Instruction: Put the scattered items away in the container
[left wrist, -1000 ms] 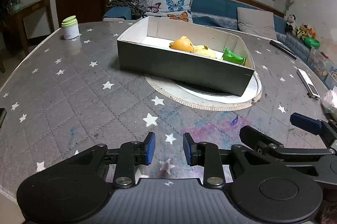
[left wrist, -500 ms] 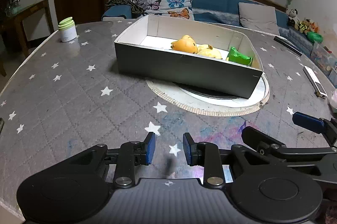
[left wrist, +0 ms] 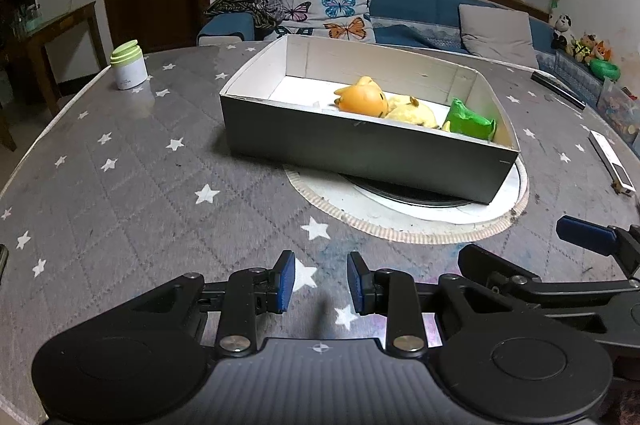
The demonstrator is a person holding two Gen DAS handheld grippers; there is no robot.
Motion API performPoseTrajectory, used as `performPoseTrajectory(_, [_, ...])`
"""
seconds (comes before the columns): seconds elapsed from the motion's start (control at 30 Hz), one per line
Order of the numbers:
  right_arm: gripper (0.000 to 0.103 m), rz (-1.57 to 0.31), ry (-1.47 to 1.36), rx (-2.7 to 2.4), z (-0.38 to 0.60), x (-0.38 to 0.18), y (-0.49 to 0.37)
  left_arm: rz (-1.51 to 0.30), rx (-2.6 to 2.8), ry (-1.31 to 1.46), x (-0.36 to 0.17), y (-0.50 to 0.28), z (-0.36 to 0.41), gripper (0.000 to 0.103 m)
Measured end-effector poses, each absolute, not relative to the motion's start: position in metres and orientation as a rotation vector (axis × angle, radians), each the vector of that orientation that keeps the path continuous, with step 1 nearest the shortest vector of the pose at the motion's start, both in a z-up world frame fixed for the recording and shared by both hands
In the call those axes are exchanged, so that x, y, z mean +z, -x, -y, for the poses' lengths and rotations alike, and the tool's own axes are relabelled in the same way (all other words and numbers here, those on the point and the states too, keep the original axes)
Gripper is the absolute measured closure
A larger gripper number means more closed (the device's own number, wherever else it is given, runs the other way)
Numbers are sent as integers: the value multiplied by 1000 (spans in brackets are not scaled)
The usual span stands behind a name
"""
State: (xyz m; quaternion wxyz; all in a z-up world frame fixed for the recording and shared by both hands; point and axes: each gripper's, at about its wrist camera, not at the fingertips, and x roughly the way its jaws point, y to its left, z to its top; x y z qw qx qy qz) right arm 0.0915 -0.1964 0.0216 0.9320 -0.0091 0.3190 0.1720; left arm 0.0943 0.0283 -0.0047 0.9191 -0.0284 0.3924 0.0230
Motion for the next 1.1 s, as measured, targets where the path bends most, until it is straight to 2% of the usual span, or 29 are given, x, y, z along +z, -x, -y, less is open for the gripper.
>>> performPoseTrajectory(1.1, [0, -697, -25, 298, 185, 13, -143, -819, 39, -24, -6, -156, -34, 73])
